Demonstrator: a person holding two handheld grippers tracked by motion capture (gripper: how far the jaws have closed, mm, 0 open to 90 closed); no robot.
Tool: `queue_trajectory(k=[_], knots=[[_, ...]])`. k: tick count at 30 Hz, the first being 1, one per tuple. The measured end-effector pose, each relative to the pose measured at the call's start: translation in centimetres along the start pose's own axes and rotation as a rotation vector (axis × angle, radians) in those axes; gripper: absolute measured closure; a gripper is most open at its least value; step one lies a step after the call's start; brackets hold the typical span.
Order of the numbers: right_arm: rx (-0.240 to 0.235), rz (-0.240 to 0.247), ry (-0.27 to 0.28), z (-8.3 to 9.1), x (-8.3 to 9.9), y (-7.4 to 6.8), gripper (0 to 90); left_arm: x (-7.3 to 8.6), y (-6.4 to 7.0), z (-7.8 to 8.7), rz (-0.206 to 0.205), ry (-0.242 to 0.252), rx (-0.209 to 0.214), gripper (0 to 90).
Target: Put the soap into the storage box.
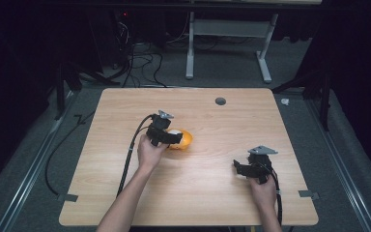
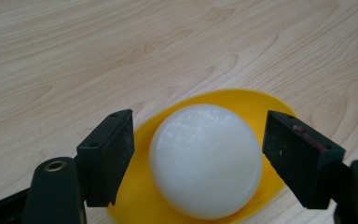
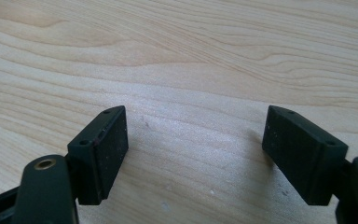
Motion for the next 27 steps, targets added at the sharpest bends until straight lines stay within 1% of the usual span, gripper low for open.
queue_trajectory(k=[7, 14, 21, 24, 27], knots=[[0.000, 0.000, 0.000, 0.0, 0.0, 0.0, 23.3, 0.1, -0.1, 1.2, -0.004, 0.036, 0.012, 25.3], [0.000, -0.001, 0.000, 0.0, 0.0, 0.0, 23.3, 0.1, -0.5, 2.6, -0.003, 0.070, 0.016, 25.3], [0.000, 0.001, 0.000, 0.0, 0.0, 0.0, 23.3, 0.8, -1.0, 3.8, -0.011, 0.079, 0.011, 25.1], [0.000, 0.001, 0.000, 0.0, 0.0, 0.0, 23.2, 0.8, -1.1, 4.2, -0.014, 0.081, 0.008, 24.9], [0.000, 0.001, 0.000, 0.0, 0.0, 0.0, 23.3, 0.9, -1.1, 4.7, -0.017, 0.093, 0.011, 24.9]])
Point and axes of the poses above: each handheld gripper's, and its own axes: z roughly backward along the jaws, x roughly out of its underside, y roughly to its right, the point moved 1 cm from there along -z, roughly forward along the jaws, and after that the axes turned 8 degrees about z, right-handed, at the moved point
